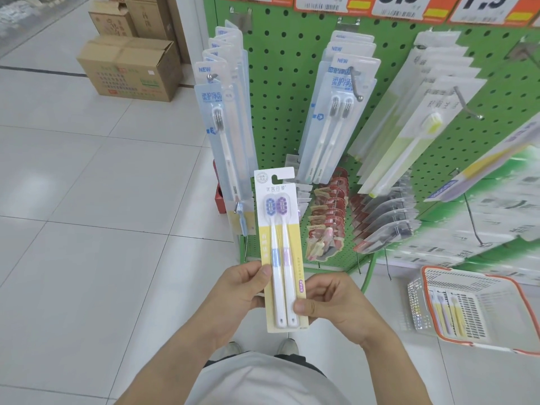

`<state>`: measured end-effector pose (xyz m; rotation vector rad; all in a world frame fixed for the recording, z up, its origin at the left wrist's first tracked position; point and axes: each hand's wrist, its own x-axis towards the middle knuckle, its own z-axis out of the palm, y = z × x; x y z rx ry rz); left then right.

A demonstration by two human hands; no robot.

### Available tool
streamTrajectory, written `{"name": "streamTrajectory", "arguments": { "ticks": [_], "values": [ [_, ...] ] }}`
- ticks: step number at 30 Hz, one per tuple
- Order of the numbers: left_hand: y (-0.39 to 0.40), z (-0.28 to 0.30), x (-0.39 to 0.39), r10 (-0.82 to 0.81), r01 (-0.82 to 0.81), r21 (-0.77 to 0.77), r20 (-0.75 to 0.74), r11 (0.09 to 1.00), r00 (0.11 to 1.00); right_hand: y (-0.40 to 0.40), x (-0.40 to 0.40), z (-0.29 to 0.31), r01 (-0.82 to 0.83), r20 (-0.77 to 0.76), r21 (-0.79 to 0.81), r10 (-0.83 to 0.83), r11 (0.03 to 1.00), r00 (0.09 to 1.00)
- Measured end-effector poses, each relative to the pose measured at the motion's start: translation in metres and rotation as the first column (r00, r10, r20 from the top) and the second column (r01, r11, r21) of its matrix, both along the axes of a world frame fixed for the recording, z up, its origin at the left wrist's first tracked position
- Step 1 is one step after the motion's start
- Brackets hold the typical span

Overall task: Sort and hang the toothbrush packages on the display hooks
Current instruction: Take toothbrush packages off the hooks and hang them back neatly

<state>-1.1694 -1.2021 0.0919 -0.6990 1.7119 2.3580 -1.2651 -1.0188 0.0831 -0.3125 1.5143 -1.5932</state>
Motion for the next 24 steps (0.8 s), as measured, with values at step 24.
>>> {"name": "streamTrajectory", "arguments": {
  "ticks": [24],
  "values": [
    [0.013,-0.005,-0.009,0.227,-0.225,-0.395,-0.043,0.891,0.973,-0.016,0.01,-0.005,0.312,-0.61,0.13,-0.173,0.941,0.774]
  ]
}}
